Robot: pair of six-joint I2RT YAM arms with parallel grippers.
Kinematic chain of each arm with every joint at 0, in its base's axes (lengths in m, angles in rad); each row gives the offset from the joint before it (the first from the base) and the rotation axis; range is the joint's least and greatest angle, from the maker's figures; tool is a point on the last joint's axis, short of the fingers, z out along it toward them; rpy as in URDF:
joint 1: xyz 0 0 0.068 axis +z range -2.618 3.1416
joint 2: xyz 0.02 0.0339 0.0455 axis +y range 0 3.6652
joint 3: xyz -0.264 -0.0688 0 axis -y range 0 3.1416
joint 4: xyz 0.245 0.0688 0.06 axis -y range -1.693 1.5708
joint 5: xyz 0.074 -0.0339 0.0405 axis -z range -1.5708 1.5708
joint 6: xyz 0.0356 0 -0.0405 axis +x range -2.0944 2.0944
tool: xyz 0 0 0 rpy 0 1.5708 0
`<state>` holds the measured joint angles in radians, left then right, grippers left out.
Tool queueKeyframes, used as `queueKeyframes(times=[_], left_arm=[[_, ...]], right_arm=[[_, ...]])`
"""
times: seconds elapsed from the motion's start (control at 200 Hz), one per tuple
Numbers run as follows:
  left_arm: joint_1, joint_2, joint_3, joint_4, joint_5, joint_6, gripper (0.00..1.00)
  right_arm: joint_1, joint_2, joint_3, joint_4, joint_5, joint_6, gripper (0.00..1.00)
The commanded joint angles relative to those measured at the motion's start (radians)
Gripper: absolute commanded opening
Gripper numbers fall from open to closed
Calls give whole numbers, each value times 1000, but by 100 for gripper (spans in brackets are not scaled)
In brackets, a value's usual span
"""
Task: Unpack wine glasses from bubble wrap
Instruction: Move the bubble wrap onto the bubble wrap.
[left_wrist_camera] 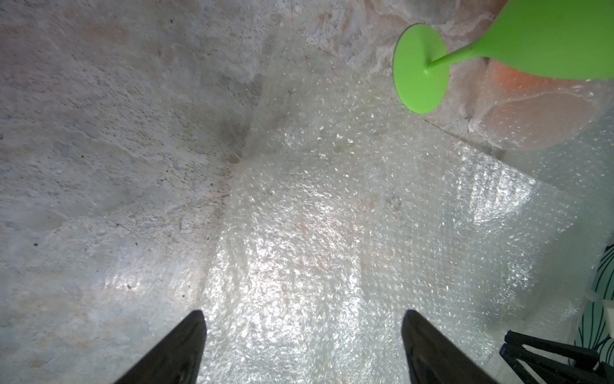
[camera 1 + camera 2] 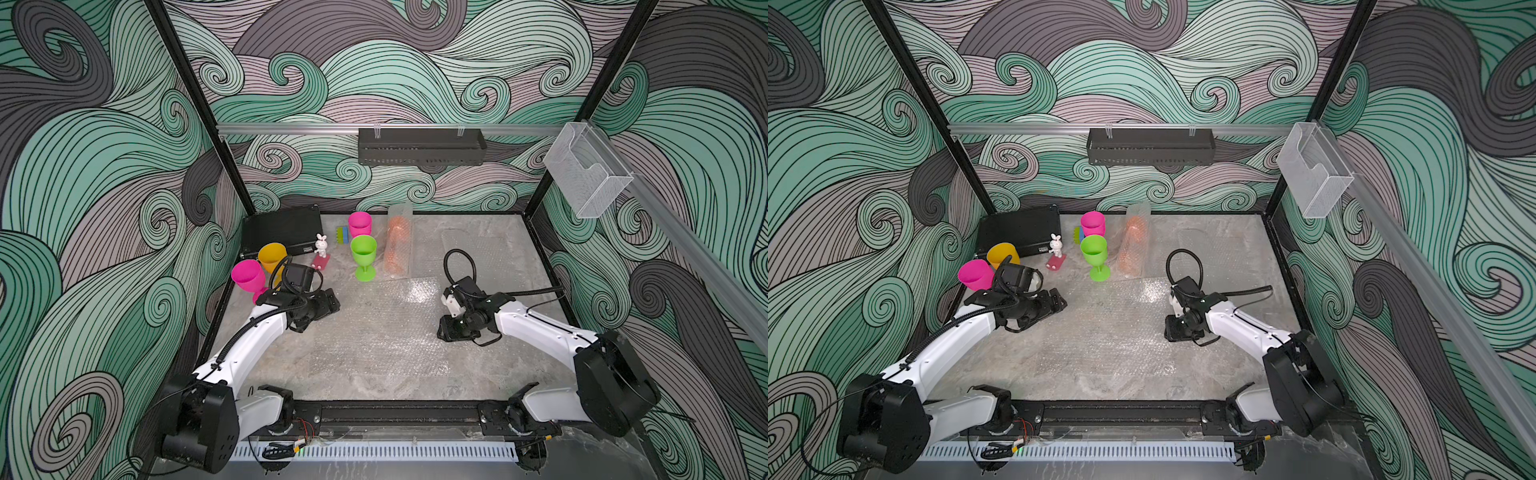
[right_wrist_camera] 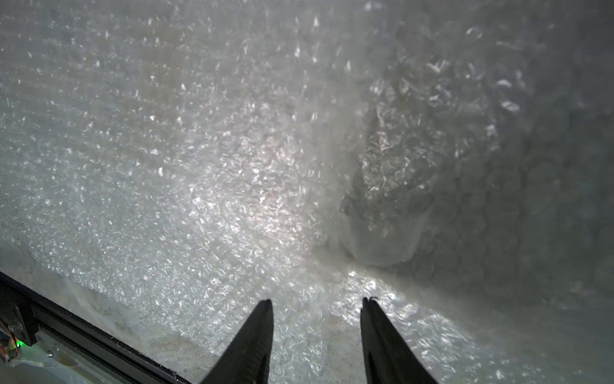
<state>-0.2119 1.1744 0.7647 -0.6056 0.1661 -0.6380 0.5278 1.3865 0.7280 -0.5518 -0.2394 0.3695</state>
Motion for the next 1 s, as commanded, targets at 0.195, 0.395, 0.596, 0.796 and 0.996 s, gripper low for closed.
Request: queueKeyframes(times=[0.195,0.395,0.596,0.796,0.996], left_arm=[[5,-16,4,22,18,-17,91],[5,-13,1,27,21,-17,91],[5,-17,2,29,24,-17,91],[6,-19,-3,31,23,-15,91],[6,-16,-4,35,25,-15,91]], right_arm=[[5,70,-47,128,-97,66,46],[14,90,-61,167,-109,89,36],[21,101,-63,171,-99,98,11],[21,39,-40,109,-73,84,4],[22,-18,6,23,-42,53,2]])
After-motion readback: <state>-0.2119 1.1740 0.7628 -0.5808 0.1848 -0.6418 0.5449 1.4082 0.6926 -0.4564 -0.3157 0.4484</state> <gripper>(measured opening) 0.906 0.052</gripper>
